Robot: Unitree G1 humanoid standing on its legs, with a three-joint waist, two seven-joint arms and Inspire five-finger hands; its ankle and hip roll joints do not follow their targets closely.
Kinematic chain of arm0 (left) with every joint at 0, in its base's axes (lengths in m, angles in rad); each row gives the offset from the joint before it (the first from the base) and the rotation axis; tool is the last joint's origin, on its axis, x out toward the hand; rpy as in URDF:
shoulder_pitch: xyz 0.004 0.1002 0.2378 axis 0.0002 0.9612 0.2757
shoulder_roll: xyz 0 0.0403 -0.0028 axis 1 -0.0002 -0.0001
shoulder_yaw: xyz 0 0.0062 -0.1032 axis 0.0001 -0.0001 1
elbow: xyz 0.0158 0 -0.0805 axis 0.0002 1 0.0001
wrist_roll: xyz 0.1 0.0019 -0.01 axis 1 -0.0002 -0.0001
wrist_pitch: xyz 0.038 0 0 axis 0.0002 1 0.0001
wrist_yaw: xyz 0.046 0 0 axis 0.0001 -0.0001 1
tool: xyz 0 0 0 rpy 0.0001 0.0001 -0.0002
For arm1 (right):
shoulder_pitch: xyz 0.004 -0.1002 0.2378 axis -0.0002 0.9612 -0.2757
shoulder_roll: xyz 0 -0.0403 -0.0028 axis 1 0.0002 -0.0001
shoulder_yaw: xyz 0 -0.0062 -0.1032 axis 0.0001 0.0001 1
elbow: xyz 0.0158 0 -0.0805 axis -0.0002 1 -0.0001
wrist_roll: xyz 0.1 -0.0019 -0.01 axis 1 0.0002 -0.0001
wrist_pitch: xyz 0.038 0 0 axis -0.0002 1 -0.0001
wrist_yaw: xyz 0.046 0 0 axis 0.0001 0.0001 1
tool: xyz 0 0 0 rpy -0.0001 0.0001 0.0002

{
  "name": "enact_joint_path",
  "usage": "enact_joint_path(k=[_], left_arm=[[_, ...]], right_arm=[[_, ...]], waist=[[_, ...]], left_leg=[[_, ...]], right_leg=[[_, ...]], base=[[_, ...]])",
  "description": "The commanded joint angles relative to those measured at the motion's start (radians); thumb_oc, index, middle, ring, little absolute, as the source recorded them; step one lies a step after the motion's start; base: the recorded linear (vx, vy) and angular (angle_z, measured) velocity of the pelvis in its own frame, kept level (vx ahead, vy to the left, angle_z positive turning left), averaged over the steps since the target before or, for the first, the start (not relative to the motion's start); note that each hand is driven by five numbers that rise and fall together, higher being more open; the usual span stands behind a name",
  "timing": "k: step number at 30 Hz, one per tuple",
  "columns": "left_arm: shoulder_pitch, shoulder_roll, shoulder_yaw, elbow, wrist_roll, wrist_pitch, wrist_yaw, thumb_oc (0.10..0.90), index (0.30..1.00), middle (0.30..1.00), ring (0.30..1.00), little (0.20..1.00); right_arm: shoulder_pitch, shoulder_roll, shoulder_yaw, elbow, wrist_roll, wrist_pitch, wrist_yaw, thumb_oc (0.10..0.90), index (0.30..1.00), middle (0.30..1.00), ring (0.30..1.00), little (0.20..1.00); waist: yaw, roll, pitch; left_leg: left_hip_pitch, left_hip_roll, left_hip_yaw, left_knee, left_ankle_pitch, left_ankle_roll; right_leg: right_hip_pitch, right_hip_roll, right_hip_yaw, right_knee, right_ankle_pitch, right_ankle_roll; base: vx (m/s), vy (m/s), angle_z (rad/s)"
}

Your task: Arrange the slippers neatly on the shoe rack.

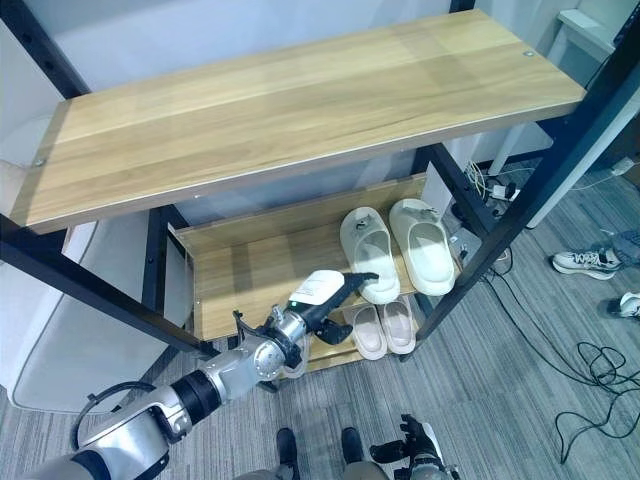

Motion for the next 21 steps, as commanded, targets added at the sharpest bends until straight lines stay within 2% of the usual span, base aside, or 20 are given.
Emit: enact_joint_path(k=[1,3,11,15,21], left_arm=[[-0.125,-0.103,0.054,0.051,-0.009,-0.061,0.027,0.8,0.9,0.9,0.9,0.9],[-0.135,-0.127,0.053,0.029,-0.056,-0.077,0.029,0.8,0.9,0.9,0.9,0.9],[-0.197,-0.16,0.028,0.03,-0.042,-0.087,0.037,0.8,0.9,0.9,0.9,0.9],[-0.268,-0.114,0.039,-0.001,-0.003,-0.089,0.066,0.8,0.9,0.9,0.9,0.9],[-0.276,-0.029,0.059,-0.07,-0.014,-0.098,0.052,0.8,0.9,0.9,0.9,0.9]], right_arm=[[0.025,-0.003,0.009,0.005,0.039,-0.038,-0.017,0.8,0.9,0.9,0.9,0.9],[0.027,-0.001,0.011,0.006,0.045,-0.038,-0.013,0.8,0.9,0.9,0.9,0.9],[0.031,-0.011,0.012,0.013,0.043,-0.043,-0.013,0.8,0.9,0.9,0.9,0.9],[0.042,-0.017,0.006,0.023,0.036,-0.044,-0.008,0.8,0.9,0.9,0.9,0.9],[0.055,-0.002,-0.008,0.04,0.026,-0.037,-0.002,0.8,0.9,0.9,0.9,0.9]], waist=[[0.001,-0.021,-0.029],[-0.004,-0.024,-0.031],[-0.019,-0.026,-0.039],[-0.026,-0.022,-0.059],[-0.018,-0.018,-0.081]], left_leg=[[0.023,0.005,-0.01,0.0,-0.101,-0.031],[0.024,0.005,-0.011,-0.001,-0.101,-0.031],[0.026,0.006,-0.003,-0.005,-0.103,-0.033],[0.033,0.005,0.001,-0.007,-0.106,-0.035],[0.049,0.004,-0.004,-0.007,-0.108,-0.039]], right_leg=[[-0.023,-0.001,-0.033,0.042,-0.141,0.026],[-0.021,0.0,-0.033,0.043,-0.142,0.024],[-0.022,-0.002,-0.031,0.043,-0.14,0.027],[-0.014,-0.004,-0.031,0.042,-0.142,0.032],[0.002,-0.008,-0.043,0.046,-0.148,0.036]], base=[[0.0,0.0,0.0],[0.0,0.0,0.0],[0.01,0.0,0.0],[0.02,-0.002,0.0],[0.0,0.0,0.0]])
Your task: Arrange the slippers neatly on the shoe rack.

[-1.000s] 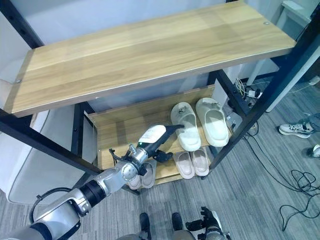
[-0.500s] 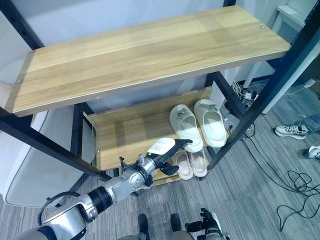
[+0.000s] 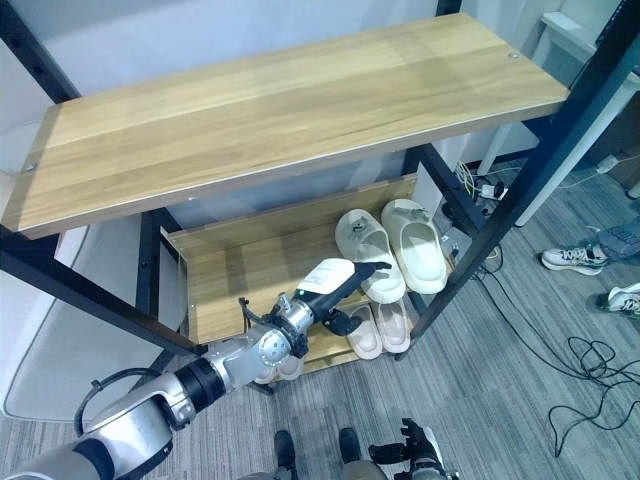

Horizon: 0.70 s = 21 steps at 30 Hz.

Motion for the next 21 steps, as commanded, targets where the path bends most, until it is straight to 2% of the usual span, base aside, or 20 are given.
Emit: enact_joint_path(k=[1,2,3,5,9,11,13,14,15,16,17,19,20,21], left_arm=[[-0.161,-0.058,0.059,-0.031,0.021,-0.095,0.033,0.8,0.9,0.9,0.9,0.9],[-0.159,-0.054,0.059,-0.037,0.02,-0.094,0.03,0.8,0.9,0.9,0.9,0.9],[-0.125,0.008,0.092,-0.132,-0.022,-0.106,0.003,0.8,0.9,0.9,0.9,0.9],[-0.081,0.061,0.126,-0.224,-0.079,-0.114,-0.036,0.8,0.9,0.9,0.9,0.9],[-0.01,0.138,0.175,-0.342,-0.127,-0.125,-0.074,0.8,0.9,0.9,0.9,0.9],[0.107,0.224,0.251,-0.461,-0.178,-0.137,-0.093,0.8,0.9,0.9,0.9,0.9],[0.206,0.259,0.303,-0.514,-0.275,-0.145,-0.124,0.8,0.9,0.9,0.9,0.9],[0.211,0.263,0.307,-0.521,-0.279,-0.142,-0.128,0.8,0.9,0.9,0.9,0.9],[0.306,0.304,0.35,-0.601,-0.397,-0.154,-0.192,0.8,0.9,0.9,0.9,0.9],[0.314,0.309,0.357,-0.611,-0.402,-0.149,-0.197,0.8,0.9,0.9,0.9,0.9],[0.361,0.322,0.37,-0.649,-0.486,-0.147,-0.241,0.8,0.9,0.9,0.9,0.9],[0.504,0.341,0.424,-0.747,-0.703,-0.111,-0.35,0.8,0.9,0.9,0.9,0.9],[0.559,0.352,0.443,-0.776,-0.772,-0.093,-0.383,0.8,0.9,0.9,0.9,0.9],[0.564,0.355,0.447,-0.781,-0.774,-0.091,-0.385,0.8,0.9,0.9,0.9,0.9]], right_arm=[[0.039,-0.005,-0.018,0.037,0.012,-0.029,-0.004,0.8,0.9,0.9,0.9,0.9],[0.039,-0.004,-0.017,0.037,0.012,-0.029,-0.004,0.8,0.9,0.9,0.9,0.9],[0.046,0.009,-0.037,0.039,0.01,-0.024,-0.009,0.8,0.9,0.9,0.9,0.9],[0.055,0.022,-0.052,0.043,0.004,-0.012,-0.009,0.8,0.9,0.9,0.9,0.9],[0.077,0.041,-0.071,0.057,-0.01,0.003,-0.006,0.8,0.9,0.9,0.9,0.9],[0.097,0.062,-0.091,0.064,-0.014,0.012,0.001,0.8,0.9,0.9,0.9,0.9],[0.102,0.07,-0.104,0.067,-0.018,0.021,0.003,0.8,0.9,0.9,0.9,0.9],[0.104,0.07,-0.102,0.066,-0.018,0.021,0.003,0.8,0.9,0.9,0.9,0.9],[0.108,0.077,-0.115,0.071,-0.029,0.03,0.004,0.8,0.9,0.9,0.9,0.9],[0.11,0.078,-0.112,0.07,-0.029,0.03,0.004,0.8,0.9,0.9,0.9,0.9],[0.118,0.081,-0.118,0.078,-0.042,0.037,0.006,0.8,0.9,0.9,0.9,0.9],[0.16,0.089,-0.152,0.101,-0.051,0.055,0.02,0.8,0.9,0.9,0.9,0.9],[0.169,0.092,-0.165,0.111,-0.051,0.061,0.028,0.8,0.9,0.9,0.9,0.9],[0.171,0.092,-0.163,0.111,-0.051,0.061,0.028,0.8,0.9,0.9,0.9,0.9]], waist=[[0.02,0.001,-0.077],[0.019,0.0,-0.076],[0.03,0.004,-0.084],[0.041,0.007,-0.094],[0.062,0.007,-0.108],[0.08,-0.004,-0.119],[0.099,-0.009,-0.124],[0.097,-0.01,-0.125],[0.115,-0.015,-0.13],[0.112,-0.016,-0.131],[0.121,-0.018,-0.134],[0.138,-0.028,-0.147],[0.142,-0.031,-0.151],[0.139,-0.032,-0.152]], left_leg=[[0.041,0.005,-0.012,-0.006,-0.107,-0.042],[0.041,0.005,-0.012,-0.006,-0.107,-0.043],[0.045,0.002,-0.018,-0.006,-0.106,-0.043],[0.05,0.001,-0.024,-0.006,-0.105,-0.044],[0.061,-0.004,-0.04,-0.007,-0.106,-0.042],[0.068,-0.01,-0.058,-0.007,-0.104,-0.041],[0.072,-0.012,-0.067,-0.005,-0.103,-0.04],[0.073,-0.012,-0.067,-0.005,-0.103,-0.04],[0.079,-0.014,-0.076,-0.001,-0.106,-0.038],[0.08,-0.014,-0.076,-0.001,-0.106,-0.038],[0.084,-0.016,-0.08,0.002,-0.11,-0.035],[0.101,-0.019,-0.092,0.007,-0.124,-0.027],[0.105,-0.019,-0.098,0.007,-0.126,-0.027],[0.105,-0.019,-0.098,0.007,-0.126,-0.027]], right_leg=[[-0.007,-0.005,-0.05,0.052,-0.154,0.039],[-0.006,-0.005,-0.05,0.052,-0.154,0.039],[0.001,-0.008,-0.061,0.052,-0.154,0.041],[0.008,-0.01,-0.075,0.054,-0.154,0.041],[0.023,-0.012,-0.095,0.055,-0.155,0.042],[0.038,-0.013,-0.118,0.054,-0.154,0.041],[0.044,-0.014,-0.131,0.055,-0.152,0.042],[0.045,-0.015,-0.132,0.055,-0.153,0.042],[0.053,-0.015,-0.137,0.055,-0.152,0.042],[0.054,-0.015,-0.137,0.055,-0.152,0.042],[0.061,-0.016,-0.141,0.054,-0.151,0.044],[0.088,-0.018,-0.155,0.05,-0.155,0.044],[0.094,-0.02,-0.159,0.05,-0.156,0.044],[0.094,-0.02,-0.16,0.05,-0.156,0.044]], base=[[0.01,-0.008,0.04],[0.01,-0.012,0.04],[-0.01,-0.002,0.05],[-0.02,0.006,0.06],[-0.03,0.016,0.16],[-0.09,0.019,0.18],[-0.06,0.02,0.22],[-0.04,0.037,0.26],[-0.02,0.028,0.17],[-0.03,0.057,0.18],[-0.01,0.05,0.17],[-0.01,0.069,0.15],[-0.01,0.045,0.16],[-0.02,0.039,0.15]])
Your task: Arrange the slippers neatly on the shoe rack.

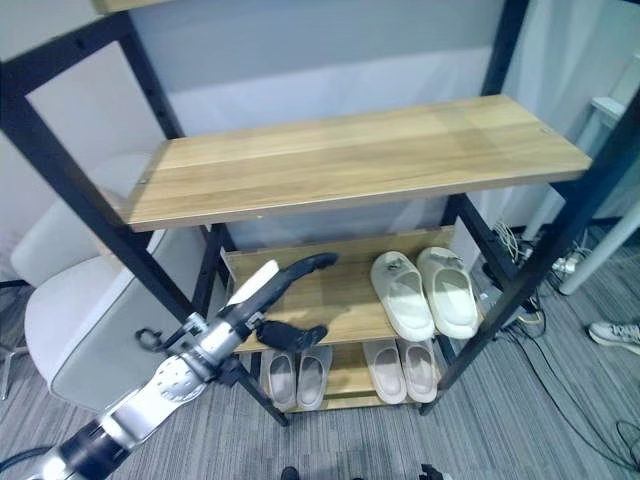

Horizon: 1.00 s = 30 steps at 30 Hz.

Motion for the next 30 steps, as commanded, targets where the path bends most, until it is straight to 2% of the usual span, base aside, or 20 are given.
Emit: enact_joint_path(k=[1,3,6,8,11,13,15,16,17,19,20,21,23,27,30], left_arm=[[-0.059,-0.001,0.074,-0.135,-0.235,-0.028,-0.103,0.8,0.9,0.9,0.9,0.9],[-0.019,0.003,0.074,-0.148,-0.276,-0.01,-0.13,0.8,0.9,0.9,0.9,0.9],[0.104,-0.012,0.055,-0.115,-0.384,0.058,-0.182,0.8,0.9,0.9,0.9,0.9],[0.19,-0.03,0.05,-0.03,-0.45,0.106,-0.213,0.8,0.9,0.9,0.9,0.9],[0.242,-0.031,0.063,0.119,-0.375,0.113,-0.194,0.8,0.9,0.9,0.9,0.9],[0.301,-0.01,0.115,0.183,-0.289,0.111,-0.175,0.8,0.9,0.9,0.9,0.9],[0.313,-0.036,0.148,0.324,-0.186,0.104,-0.143,0.8,0.9,0.9,0.9,0.9],[0.313,-0.037,0.148,0.325,-0.186,0.104,-0.143,0.8,0.9,0.9,0.9,0.9],[0.322,-0.08,0.188,0.475,-0.092,0.097,-0.118,0.8,0.9,0.9,0.9,0.9],[0.301,-0.129,0.21,0.644,0.001,0.097,-0.087,0.8,0.9,0.9,0.9,0.9],[0.297,-0.133,0.208,0.651,0.003,0.092,-0.086,0.8,0.9,0.9,0.9,0.9],[0.249,-0.215,0.266,0.896,0.046,0.093,-0.029,0.8,0.9,0.9,0.9,0.9],[0.187,-0.269,0.323,1.114,0.071,0.093,0.013,0.8,0.9,0.9,0.9,0.9],[0.131,-0.304,0.389,1.437,0.189,0.11,0.082,0.8,0.9,0.9,0.9,0.9],[0.136,-0.302,0.421,1.514,0.212,0.135,0.096,0.8,0.9,0.9,0.9,0.9]], right_arm=[[0.044,0.062,-0.008,0.05,-0.024,0.024,0.034,0.8,0.9,0.9,0.9,0.9],[0.047,0.066,-0.006,0.061,-0.033,0.029,0.04,0.8,0.9,0.9,0.9,0.9],[0.059,0.072,-0.001,0.076,-0.035,0.034,0.063,0.8,0.9,0.9,0.9,0.9],[0.062,0.069,-0.001,0.081,-0.026,0.035,0.075,0.8,0.9,0.9,0.9,0.9],[0.054,0.058,-0.006,0.079,-0.014,0.039,0.082,0.8,0.9,0.9,0.9,0.9],[0.049,0.055,-0.002,0.066,-0.012,0.038,0.083,0.8,0.9,0.9,0.9,0.9],[0.046,0.045,-0.004,0.058,-0.006,0.043,0.088,0.8,0.9,0.9,0.9,0.9],[0.046,0.045,-0.004,0.058,-0.006,0.043,0.088,0.8,0.9,0.9,0.9,0.9],[0.045,0.037,-0.007,0.048,-0.001,0.046,0.099,0.8,0.9,0.9,0.9,0.9],[0.036,0.031,-0.005,0.04,0.003,0.048,0.109,0.8,0.9,0.9,0.9,0.9],[0.036,0.029,-0.005,0.039,0.004,0.048,0.109,0.8,0.9,0.9,0.9,0.9],[0.032,0.028,-0.003,0.028,0.011,0.046,0.119,0.8,0.9,0.9,0.9,0.9],[0.025,0.019,-0.011,0.029,0.023,0.044,0.127,0.8,0.9,0.9,0.9,0.9],[-0.004,0.018,-0.016,0.041,0.041,0.043,0.13,0.8,0.9,0.9,0.9,0.9],[-0.012,0.016,-0.015,0.044,0.047,0.045,0.129,0.8,0.9,0.9,0.9,0.9]], waist=[[0.014,-0.045,-0.047],[0.017,-0.051,-0.05],[0.034,-0.065,-0.052],[0.043,-0.075,-0.047],[0.053,-0.084,-0.045],[0.053,-0.085,-0.042],[0.053,-0.089,-0.041],[0.053,-0.089,-0.041],[0.052,-0.094,-0.043],[0.051,-0.1,-0.047],[0.051,-0.098,-0.047],[0.048,-0.106,-0.052],[0.045,-0.112,-0.054],[0.037,-0.117,-0.059],[0.036,-0.117,-0.062]], left_leg=[[0.036,-0.007,-0.01,0.012,-0.106,-0.018],[0.038,-0.008,-0.017,0.01,-0.106,-0.018],[0.042,-0.011,-0.037,0.01,-0.11,-0.012],[0.045,-0.013,-0.053,0.01,-0.112,-0.008],[0.046,-0.015,-0.063,0.009,-0.114,-0.004],[0.046,-0.015,-0.064,0.009,-0.114,-0.002],[0.047,-0.016,-0.063,0.01,-0.115,0.0],[0.047,-0.016,-0.063,0.01,-0.115,0.0],[0.048,-0.017,-0.061,0.01,-0.115,0.002],[0.048,-0.018,-0.056,0.008,-0.116,0.003],[0.048,-0.018,-0.056,0.008,-0.116,0.003],[0.048,-0.019,-0.053,0.009,-0.116,0.004],[0.048,-0.018,-0.052,0.01,-0.116,0.004],[0.065,-0.019,-0.035,0.007,-0.126,0.005],[0.071,-0.019,-0.023,0.006,-0.131,0.005]], right_leg=[[-0.014,-0.015,-0.067,0.063,-0.115,0.051],[-0.01,-0.015,-0.074,0.062,-0.116,0.05],[-0.001,-0.016,-0.084,0.061,-0.121,0.047],[0.002,-0.017,-0.096,0.066,-0.125,0.046],[0.005,-0.019,-0.103,0.069,-0.127,0.046],[0.003,-0.02,-0.103,0.071,-0.126,0.047],[0.002,-0.022,-0.103,0.072,-0.125,0.046],[0.003,-0.022,-0.103,0.072,-0.125,0.046],[0.001,-0.022,-0.101,0.072,-0.123,0.045],[-0.001,-0.023,-0.098,0.07,-0.122,0.046],[-0.001,-0.023,-0.098,0.07,-0.122,0.046],[-0.004,-0.024,-0.093,0.071,-0.12,0.044],[-0.006,-0.025,-0.089,0.072,-0.12,0.043],[-0.004,-0.026,-0.074,0.065,-0.114,0.043],[-0.005,-0.025,-0.059,0.059,-0.108,0.045]], base=[[-0.01,0.028,0.25],[-0.01,0.022,0.22],[-0.02,0.02,0.16],[-0.03,0.023,0.04],[-0.01,0.023,0.17],[-0.02,0.03,0.18],[-0.01,0.037,0.04],[-0.02,0.052,0.06],[-0.02,0.053,0.07],[-0.01,0.053,-0.01],[-0.01,0.059,-0.03],[-0.01,0.051,0.01],[-0.01,0.052,-0.01],[0.02,0.057,-0.06],[0.02,0.049,-0.17]])
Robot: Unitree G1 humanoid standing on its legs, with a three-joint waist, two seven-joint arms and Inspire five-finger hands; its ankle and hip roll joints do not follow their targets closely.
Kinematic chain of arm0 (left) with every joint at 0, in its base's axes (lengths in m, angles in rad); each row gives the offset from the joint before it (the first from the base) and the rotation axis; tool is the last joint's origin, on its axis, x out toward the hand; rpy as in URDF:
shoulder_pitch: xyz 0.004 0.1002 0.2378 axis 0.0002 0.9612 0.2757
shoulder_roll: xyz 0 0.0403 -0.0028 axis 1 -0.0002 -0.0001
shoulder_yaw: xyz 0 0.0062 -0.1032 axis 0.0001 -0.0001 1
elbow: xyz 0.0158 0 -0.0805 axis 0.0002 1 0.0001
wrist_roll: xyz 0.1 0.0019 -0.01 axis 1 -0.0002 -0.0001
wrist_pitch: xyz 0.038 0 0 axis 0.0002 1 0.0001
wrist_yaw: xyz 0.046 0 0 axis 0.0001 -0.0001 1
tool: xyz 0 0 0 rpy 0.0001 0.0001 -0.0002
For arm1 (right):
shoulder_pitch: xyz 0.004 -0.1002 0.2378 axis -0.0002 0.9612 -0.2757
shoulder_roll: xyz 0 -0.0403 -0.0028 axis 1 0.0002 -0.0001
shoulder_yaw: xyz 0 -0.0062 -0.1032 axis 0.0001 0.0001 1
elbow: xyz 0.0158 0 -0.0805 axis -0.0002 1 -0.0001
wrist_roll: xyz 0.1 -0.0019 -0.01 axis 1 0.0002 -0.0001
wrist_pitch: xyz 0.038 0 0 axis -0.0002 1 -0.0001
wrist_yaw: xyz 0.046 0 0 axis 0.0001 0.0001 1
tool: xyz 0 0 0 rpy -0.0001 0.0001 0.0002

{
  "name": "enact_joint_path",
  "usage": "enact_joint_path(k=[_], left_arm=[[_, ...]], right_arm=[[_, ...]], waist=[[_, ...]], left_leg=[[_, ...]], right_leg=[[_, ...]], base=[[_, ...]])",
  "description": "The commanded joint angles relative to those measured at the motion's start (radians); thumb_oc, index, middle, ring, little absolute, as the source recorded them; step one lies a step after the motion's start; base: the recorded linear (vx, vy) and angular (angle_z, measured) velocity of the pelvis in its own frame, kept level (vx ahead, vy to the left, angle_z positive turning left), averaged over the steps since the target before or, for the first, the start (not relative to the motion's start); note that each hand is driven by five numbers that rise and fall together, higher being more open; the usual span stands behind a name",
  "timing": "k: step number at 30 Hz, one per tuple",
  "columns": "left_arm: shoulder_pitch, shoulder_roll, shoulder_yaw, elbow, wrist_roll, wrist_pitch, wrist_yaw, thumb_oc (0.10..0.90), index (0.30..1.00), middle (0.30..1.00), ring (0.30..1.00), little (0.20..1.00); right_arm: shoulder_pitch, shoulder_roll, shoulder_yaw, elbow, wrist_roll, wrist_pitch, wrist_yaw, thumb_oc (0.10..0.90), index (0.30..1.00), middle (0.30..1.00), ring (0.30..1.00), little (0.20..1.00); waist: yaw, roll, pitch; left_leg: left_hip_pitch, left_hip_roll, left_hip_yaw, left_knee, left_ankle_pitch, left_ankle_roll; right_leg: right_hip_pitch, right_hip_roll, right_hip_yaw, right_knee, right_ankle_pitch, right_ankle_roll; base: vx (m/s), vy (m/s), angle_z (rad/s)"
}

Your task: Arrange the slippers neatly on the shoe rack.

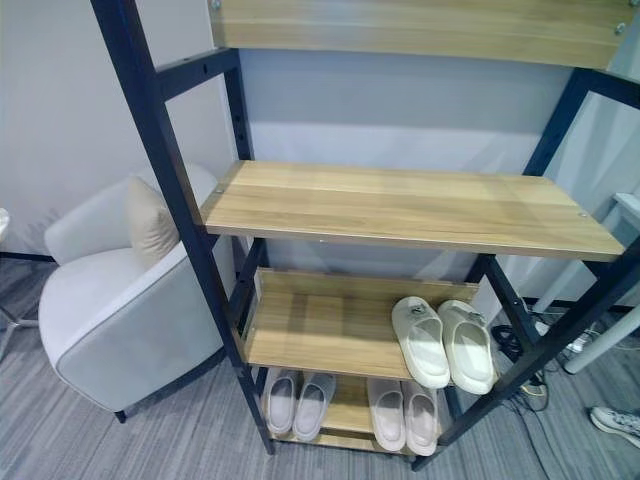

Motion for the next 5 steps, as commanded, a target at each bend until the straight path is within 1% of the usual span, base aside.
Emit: enact_joint_path(k=[1,5], left_arm=[[-0.047,0.017,0.07,0.059,0.076,0.002,0.063,0.8,0.9,0.9,0.9,0.9],[-0.039,0.018,0.093,0.091,0.101,0.015,0.079,0.8,0.9,0.9,0.9,0.9]], right_arm=[[-0.053,-0.002,0.006,-0.018,0.047,-0.017,0.01,0.8,0.9,0.9,0.9,0.9],[-0.074,0.006,0.004,-0.027,0.078,-0.02,0.013,0.8,0.9,0.9,0.9,0.9]], waist=[[0.003,0.004,0.025],[0.006,0.005,0.02]], left_leg=[[0.062,-0.006,0.032,0.007,-0.12,0.004],[0.069,-0.007,0.055,0.006,-0.126,0.007]], right_leg=[[-0.017,-0.015,-0.007,0.02,-0.045,0.051],[-0.021,-0.018,0.023,0.006,-0.028,0.057]], base=[[0.02,0.045,-0.2],[0.01,0.043,-0.24]])
